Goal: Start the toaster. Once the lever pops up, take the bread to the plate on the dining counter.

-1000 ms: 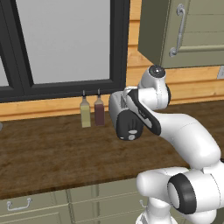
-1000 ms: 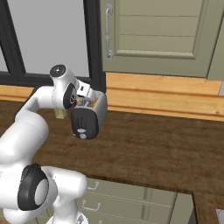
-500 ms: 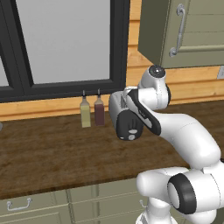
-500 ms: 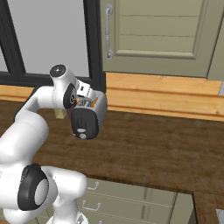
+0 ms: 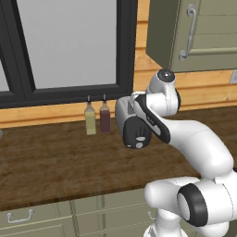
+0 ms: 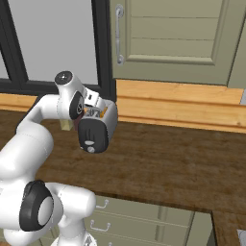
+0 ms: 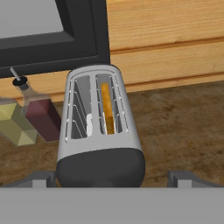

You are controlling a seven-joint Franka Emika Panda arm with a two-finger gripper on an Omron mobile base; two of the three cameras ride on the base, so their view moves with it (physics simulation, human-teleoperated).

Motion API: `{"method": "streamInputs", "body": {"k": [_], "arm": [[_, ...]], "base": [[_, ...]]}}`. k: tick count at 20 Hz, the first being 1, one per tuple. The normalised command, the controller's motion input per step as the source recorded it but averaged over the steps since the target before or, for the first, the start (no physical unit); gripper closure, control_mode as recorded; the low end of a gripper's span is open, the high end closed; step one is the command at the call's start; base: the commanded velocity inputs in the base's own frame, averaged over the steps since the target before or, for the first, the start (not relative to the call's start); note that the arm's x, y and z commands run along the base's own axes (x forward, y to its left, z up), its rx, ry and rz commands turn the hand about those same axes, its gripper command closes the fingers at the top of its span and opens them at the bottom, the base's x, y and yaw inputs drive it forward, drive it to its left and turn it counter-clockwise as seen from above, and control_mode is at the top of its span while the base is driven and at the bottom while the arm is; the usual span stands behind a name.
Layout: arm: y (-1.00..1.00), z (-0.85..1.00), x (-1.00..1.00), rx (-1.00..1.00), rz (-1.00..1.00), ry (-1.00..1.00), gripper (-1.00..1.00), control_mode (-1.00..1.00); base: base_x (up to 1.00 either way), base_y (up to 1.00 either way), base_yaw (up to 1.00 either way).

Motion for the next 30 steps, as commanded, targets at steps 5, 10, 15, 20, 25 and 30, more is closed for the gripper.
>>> {"method": "streamInputs", "body": {"k": [5,10,15,20,25,30], "arm": [[0.00,0.00,0.00,0.00,0.00,0.00,-1.00,-1.00],[0.00,0.00,0.00,0.00,0.00,0.00,-1.00,-1.00],[0.00,0.00,0.00,0.00,0.00,0.00,-1.00,-1.00],[0.00,0.00,0.00,0.00,0.00,0.00,-1.00,-1.00],[0.00,0.00,0.00,0.00,0.00,0.00,-1.00,-1.00],[0.00,0.00,0.00,0.00,0.00,0.00,-1.00,-1.00]], "base": [[0.00,0.00,0.00],[0.00,0.00,0.00],[0.00,0.00,0.00],[0.00,0.00,0.00],[0.00,0.00,0.00],[0.00,0.00,0.00]]}}
